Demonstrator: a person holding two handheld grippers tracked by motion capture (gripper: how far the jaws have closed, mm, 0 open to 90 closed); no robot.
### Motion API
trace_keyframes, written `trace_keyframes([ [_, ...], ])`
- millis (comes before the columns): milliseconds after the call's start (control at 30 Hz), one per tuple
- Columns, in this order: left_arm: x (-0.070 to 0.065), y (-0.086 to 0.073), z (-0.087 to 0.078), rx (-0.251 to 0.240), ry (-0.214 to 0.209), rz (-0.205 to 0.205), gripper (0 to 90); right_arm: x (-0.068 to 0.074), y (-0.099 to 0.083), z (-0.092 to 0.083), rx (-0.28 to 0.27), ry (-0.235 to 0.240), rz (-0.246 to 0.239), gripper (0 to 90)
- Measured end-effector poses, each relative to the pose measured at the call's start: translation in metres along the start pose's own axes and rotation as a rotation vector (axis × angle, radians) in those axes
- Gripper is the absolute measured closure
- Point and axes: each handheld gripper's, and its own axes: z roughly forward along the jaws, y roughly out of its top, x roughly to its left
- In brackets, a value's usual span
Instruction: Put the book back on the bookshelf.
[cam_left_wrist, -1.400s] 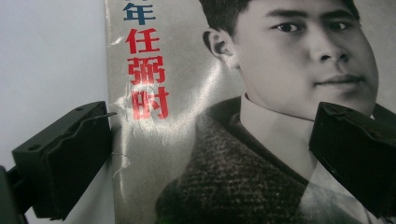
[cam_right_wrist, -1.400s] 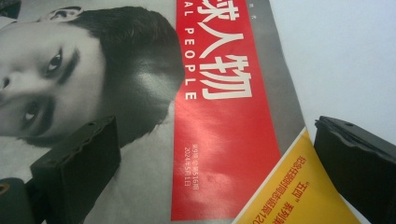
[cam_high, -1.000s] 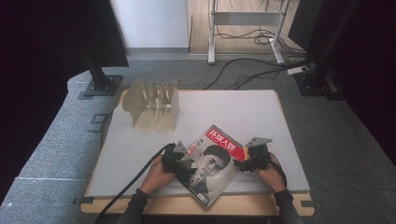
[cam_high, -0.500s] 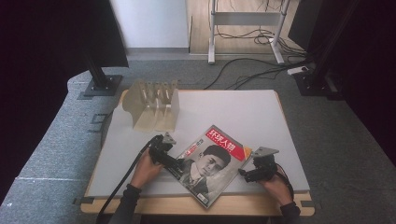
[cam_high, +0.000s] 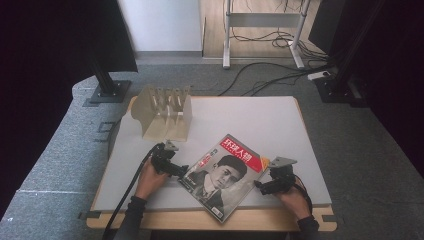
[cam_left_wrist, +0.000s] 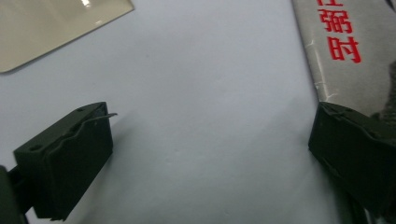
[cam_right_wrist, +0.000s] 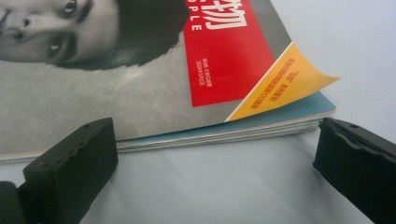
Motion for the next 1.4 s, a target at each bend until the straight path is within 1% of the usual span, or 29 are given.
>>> trace_keyframes([
  [67, -0.002, -0.002, -0.001, -0.011, -0.003, 0.005, 0.0, -0.002, 0.001, 0.001, 0.004, 0.002, 0.008, 0.0],
  [167, -0.005, -0.005, -0.003, -0.008, -0.026, 0.018, 0.0, -0.006, 0.005, 0.004, 0.005, -0.024, 0.01, 0.0],
  [200, -0.007, -0.006, -0.003, -0.01, -0.031, 0.017, 0.0, -0.011, 0.009, 0.007, 0.01, -0.034, 0.013, 0.0],
  [233, -0.009, -0.006, -0.004, -0.007, -0.035, 0.021, 0.0, -0.011, 0.009, 0.007, 0.01, -0.034, 0.013, 0.0],
  [300, -0.013, -0.008, -0.005, -0.012, -0.04, 0.021, 0.0, -0.017, 0.013, 0.011, 0.013, -0.044, 0.023, 0.0],
  [400, -0.021, -0.011, -0.007, -0.012, -0.05, 0.036, 0.0, -0.027, 0.019, 0.018, 0.018, -0.059, 0.035, 0.0],
  [433, -0.024, -0.012, -0.007, -0.015, -0.052, 0.039, 0.0, -0.033, 0.025, 0.023, 0.021, -0.066, 0.046, 0.0],
  [467, -0.027, -0.013, -0.008, -0.017, -0.057, 0.045, 0.0, -0.033, 0.025, 0.023, 0.021, -0.066, 0.046, 0.0],
  [567, -0.036, -0.017, -0.009, -0.032, -0.061, 0.048, 0.0, -0.041, 0.033, 0.031, 0.03, -0.074, 0.052, 0.0],
  [667, -0.043, -0.018, -0.011, -0.028, -0.07, 0.065, 0.0, -0.047, 0.041, 0.039, 0.037, -0.075, 0.054, 0.0],
  [833, -0.056, -0.019, -0.012, -0.028, -0.089, 0.084, 0.0, -0.055, 0.054, 0.051, 0.042, -0.087, 0.062, 0.0],
  [967, -0.066, -0.019, -0.011, -0.033, -0.113, 0.113, 0.0, -0.058, 0.063, 0.061, 0.045, -0.094, 0.07, 0.0],
  [1100, -0.075, -0.018, -0.01, -0.034, -0.137, 0.136, 0.0, -0.06, 0.072, 0.069, 0.046, -0.101, 0.068, 0.2],
  [1200, -0.079, -0.017, -0.009, -0.036, -0.152, 0.148, 0.0, -0.06, 0.078, 0.074, 0.05, -0.107, 0.064, 1.0],
  [1267, -0.079, -0.016, -0.009, -0.037, -0.166, 0.149, 0.0, -0.059, 0.081, 0.076, 0.051, -0.111, 0.063, 1.1],
  [1333, -0.075, -0.014, -0.009, -0.043, -0.198, 0.132, 0.0, -0.06, 0.081, 0.078, 0.049, -0.107, 0.067, 1.2],
  [1367, -0.072, -0.013, -0.009, -0.043, -0.207, 0.12, 0.0, -0.061, 0.081, 0.078, 0.046, -0.097, 0.072, 1.8],
  [1400, -0.068, -0.012, -0.01, -0.048, -0.194, 0.113, 0.0, -0.062, 0.08, 0.077, 0.043, -0.083, 0.079, 4.2],
])
